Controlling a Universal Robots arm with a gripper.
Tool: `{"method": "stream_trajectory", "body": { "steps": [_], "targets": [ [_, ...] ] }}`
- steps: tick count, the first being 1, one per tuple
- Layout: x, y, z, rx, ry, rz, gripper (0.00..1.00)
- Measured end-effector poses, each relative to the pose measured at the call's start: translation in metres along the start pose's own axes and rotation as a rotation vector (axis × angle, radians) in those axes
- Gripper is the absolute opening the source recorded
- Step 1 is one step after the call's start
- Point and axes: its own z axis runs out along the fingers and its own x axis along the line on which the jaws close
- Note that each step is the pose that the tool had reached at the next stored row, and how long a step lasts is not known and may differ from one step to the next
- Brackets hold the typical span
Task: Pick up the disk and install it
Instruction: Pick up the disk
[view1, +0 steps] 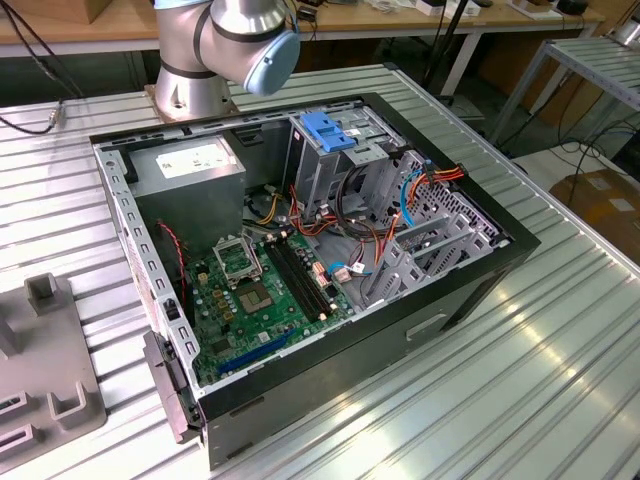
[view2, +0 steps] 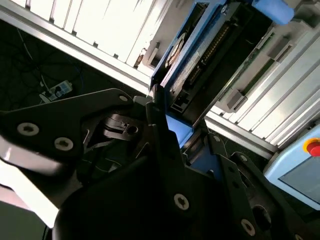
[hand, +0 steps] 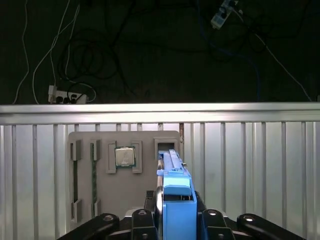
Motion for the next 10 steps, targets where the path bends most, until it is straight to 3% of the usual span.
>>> {"method": "stream_trajectory", "body": {
  "steps": [1, 4, 10],
  "targets": [
    [0.0000, -0.0002, -0.0105, -0.0002, 0.0000, 0.000, 0.37],
    [-0.0002, -0.0006, -0.0329, -0.0007, 0.0000, 0.000, 0.37],
    [-0.0004, -0.0010, -0.0640, -0.0011, -0.0001, 0.000, 0.37]
  ]
}}
